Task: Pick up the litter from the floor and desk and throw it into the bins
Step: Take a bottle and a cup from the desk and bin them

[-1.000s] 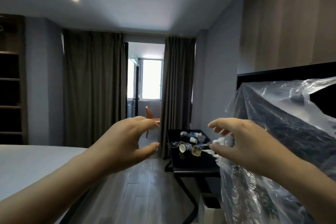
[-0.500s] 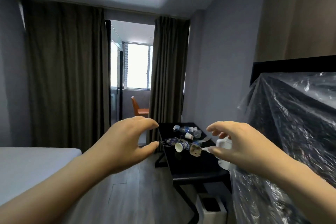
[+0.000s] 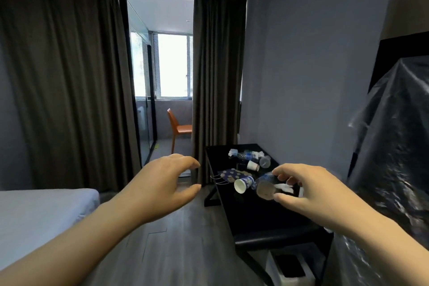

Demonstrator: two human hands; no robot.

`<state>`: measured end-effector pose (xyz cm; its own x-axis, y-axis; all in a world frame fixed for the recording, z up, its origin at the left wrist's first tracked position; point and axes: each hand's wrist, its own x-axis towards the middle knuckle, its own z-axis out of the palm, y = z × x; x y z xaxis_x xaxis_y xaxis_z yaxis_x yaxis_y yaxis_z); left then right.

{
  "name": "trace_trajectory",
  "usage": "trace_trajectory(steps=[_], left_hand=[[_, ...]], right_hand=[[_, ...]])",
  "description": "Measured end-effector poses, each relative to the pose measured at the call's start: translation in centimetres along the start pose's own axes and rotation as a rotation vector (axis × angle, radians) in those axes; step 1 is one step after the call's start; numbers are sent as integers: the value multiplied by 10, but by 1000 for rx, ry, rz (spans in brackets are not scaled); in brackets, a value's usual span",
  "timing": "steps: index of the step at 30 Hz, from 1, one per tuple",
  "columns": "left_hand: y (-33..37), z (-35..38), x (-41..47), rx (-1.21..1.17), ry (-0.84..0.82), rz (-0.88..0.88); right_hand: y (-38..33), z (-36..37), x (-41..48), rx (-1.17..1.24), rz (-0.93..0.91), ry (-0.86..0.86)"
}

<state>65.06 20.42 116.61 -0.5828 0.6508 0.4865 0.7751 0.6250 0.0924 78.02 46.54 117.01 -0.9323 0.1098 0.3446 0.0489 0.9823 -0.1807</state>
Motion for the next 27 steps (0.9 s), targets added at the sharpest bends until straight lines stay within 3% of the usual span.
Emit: trace_trajectory(steps=[10,27], left_hand=[[-84,103,93,-76,-128,-63],[-247,241,288,-239,-262,109]], right_hand=[[63,80,112,55,88,-120],[102,202,303,83,400,-178]])
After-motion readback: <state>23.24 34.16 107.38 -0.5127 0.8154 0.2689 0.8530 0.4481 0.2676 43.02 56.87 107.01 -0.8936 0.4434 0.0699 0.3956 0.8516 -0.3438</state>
